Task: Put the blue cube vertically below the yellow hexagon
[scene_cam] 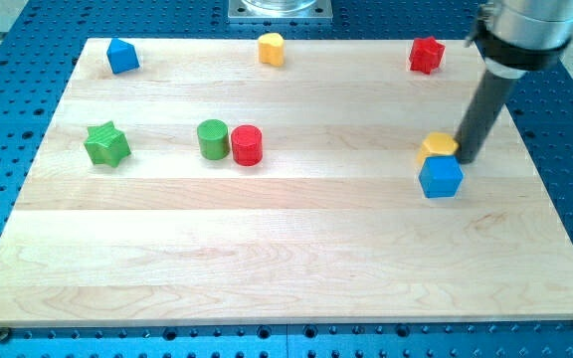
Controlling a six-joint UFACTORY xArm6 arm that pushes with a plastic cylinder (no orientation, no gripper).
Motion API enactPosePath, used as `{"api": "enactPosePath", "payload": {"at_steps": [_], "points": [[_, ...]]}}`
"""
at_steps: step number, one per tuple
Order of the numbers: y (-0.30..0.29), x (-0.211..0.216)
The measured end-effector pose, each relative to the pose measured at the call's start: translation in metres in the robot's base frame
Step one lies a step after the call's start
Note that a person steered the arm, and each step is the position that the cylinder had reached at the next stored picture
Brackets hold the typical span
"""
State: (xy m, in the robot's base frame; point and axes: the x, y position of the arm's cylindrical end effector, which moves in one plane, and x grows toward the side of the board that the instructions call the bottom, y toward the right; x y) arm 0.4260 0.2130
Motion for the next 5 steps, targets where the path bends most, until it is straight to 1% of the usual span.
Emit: {"api": "enactPosePath", "payload": {"at_steps": [1,2,3,4,5], "points": [[0.042,-0.049],[-0.029,-0.070],[-0.076,-0.026],[-0.077,0.030],[-0.049,0.023]]}}
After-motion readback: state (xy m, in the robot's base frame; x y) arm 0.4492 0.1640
